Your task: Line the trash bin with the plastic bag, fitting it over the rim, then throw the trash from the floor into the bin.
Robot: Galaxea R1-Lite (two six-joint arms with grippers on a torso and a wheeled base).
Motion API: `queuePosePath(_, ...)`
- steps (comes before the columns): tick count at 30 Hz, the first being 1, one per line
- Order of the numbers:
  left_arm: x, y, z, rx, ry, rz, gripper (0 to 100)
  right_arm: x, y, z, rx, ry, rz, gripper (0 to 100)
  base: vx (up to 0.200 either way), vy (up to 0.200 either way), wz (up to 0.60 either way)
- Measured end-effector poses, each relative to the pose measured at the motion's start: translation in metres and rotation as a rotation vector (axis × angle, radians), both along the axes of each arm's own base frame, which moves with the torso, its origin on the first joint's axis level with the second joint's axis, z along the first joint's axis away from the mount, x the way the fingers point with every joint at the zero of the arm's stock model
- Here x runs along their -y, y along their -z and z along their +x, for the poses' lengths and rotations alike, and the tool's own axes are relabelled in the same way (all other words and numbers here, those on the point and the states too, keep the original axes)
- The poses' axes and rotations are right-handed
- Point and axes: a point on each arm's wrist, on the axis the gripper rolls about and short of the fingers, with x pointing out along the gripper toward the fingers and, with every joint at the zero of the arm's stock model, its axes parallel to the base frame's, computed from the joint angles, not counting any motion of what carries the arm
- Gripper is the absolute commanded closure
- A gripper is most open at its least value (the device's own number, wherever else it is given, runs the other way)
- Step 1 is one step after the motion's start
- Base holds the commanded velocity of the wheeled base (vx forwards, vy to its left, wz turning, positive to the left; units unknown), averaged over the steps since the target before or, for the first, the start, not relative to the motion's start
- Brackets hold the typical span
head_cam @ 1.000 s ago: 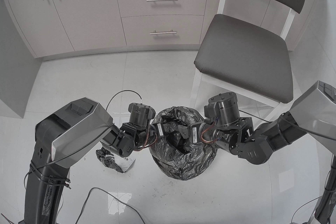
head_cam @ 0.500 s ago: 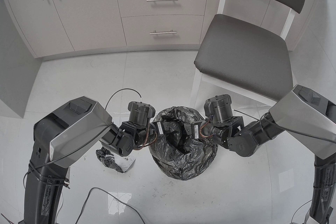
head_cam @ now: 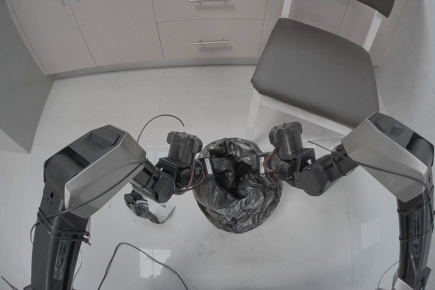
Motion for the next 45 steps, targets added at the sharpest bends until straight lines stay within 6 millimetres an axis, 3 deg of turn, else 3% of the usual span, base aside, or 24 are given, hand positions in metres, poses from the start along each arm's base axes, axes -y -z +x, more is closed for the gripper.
queuePosePath(45,0.007,0.002,-0.003,0.004,0.008,0.010,0,0.028,0.021,0.049,-0.002,0.116,0.023,0,0.000,0.000,0.00)
